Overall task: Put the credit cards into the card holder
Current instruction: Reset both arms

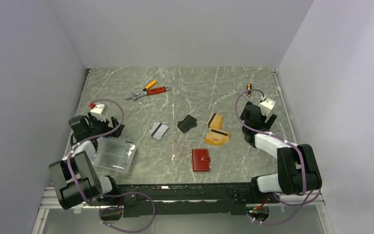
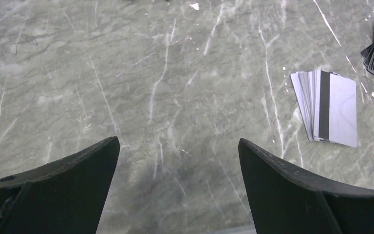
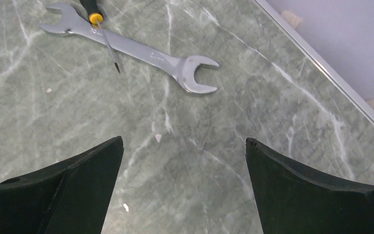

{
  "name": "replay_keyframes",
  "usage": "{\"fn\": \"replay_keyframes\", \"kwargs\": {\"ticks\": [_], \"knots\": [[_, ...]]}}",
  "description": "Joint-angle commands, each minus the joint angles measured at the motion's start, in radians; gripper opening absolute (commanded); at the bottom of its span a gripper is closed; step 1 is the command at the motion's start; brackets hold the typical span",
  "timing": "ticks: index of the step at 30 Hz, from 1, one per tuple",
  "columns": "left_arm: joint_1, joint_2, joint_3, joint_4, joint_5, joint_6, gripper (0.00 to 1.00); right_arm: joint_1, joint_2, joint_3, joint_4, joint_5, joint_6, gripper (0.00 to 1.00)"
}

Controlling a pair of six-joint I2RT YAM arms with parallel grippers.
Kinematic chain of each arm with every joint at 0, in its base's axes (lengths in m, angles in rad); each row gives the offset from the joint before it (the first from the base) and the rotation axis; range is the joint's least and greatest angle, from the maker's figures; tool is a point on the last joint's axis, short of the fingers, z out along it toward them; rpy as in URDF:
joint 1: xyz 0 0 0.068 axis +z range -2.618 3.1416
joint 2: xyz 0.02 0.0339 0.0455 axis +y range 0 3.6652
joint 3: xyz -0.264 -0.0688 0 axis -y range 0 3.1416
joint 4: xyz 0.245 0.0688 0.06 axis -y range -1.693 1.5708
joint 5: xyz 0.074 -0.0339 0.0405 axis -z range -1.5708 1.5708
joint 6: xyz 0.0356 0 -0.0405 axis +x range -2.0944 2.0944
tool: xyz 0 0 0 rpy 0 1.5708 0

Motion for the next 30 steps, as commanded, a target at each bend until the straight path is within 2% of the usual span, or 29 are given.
{"fn": "replay_keyframes", "kwargs": {"ticks": [1,6,10,12,15,20,23,25,28,30], "knots": [[0.004,-0.092,-0.143,0.399,0.059,-0.059,0.99,-0.008,-0.012,-0.125,0.297,0.007,-0.064,0.99],[0.003,-0.135,-0.203,0.503,0.067,-0.108,0.99,-0.015,-0.027,-0.180,0.418,-0.009,-0.098,1.00],[-0.038,-0.090,-0.207,0.578,0.077,-0.173,0.99,-0.023,0.011,-0.137,0.378,-0.025,-0.103,1.00],[-0.068,-0.080,-0.176,0.519,0.030,-0.151,0.99,-0.023,0.007,-0.144,0.387,-0.036,-0.111,1.00],[-0.106,-0.057,-0.159,0.534,0.005,-0.152,0.99,-0.024,-0.016,-0.169,0.420,-0.052,-0.118,1.00],[-0.152,-0.026,-0.176,0.652,-0.075,-0.158,0.99,-0.025,-0.056,-0.221,0.476,-0.067,-0.129,0.99],[-0.173,0.041,-0.215,0.824,-0.106,-0.183,0.99,-0.025,-0.108,-0.286,0.546,-0.073,-0.132,0.99],[-0.181,0.028,-0.188,0.727,-0.128,-0.158,0.99,-0.025,-0.136,-0.308,0.558,-0.069,-0.117,1.00],[-0.207,0.031,-0.217,0.798,-0.161,-0.144,0.99,-0.024,-0.163,-0.306,0.492,-0.056,-0.087,1.00],[-0.233,0.013,-0.213,0.742,-0.203,-0.110,0.99,-0.024,-0.190,-0.346,0.542,-0.073,-0.088,1.00]]}}
